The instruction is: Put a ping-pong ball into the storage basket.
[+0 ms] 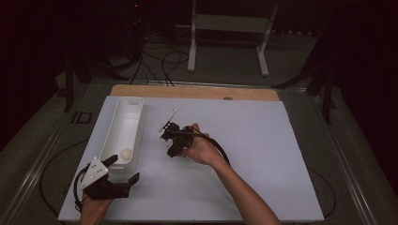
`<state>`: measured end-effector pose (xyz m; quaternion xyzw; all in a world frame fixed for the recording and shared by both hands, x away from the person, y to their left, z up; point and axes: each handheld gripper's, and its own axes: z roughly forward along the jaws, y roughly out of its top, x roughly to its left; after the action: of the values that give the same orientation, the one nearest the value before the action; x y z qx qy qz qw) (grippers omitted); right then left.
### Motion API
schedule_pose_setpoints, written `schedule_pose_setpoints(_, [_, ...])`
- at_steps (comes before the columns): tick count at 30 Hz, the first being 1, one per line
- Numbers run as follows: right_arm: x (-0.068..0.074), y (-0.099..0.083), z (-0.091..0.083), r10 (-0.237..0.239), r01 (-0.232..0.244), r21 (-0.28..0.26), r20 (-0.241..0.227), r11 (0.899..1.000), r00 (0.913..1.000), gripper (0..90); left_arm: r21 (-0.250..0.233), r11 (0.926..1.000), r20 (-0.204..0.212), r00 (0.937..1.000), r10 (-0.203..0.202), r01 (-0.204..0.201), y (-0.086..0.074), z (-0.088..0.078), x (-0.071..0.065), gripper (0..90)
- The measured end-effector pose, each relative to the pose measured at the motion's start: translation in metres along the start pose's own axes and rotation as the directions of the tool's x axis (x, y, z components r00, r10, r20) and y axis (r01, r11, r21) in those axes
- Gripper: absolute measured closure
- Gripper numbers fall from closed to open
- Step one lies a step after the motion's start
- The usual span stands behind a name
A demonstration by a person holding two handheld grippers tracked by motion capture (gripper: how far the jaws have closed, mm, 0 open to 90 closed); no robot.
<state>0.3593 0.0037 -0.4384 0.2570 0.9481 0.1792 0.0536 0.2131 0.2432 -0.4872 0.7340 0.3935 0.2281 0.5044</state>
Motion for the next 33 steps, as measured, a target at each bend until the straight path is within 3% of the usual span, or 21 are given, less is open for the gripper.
schedule_pose_setpoints(33, [0.004,0.017,-0.013,0.003,-0.003,-0.016,-0.002,1.000,1.0000,50.5,0.001,1.0000,-0.001,1.0000,0.006,-0.006,0.000,0.000,0.000,0.0])
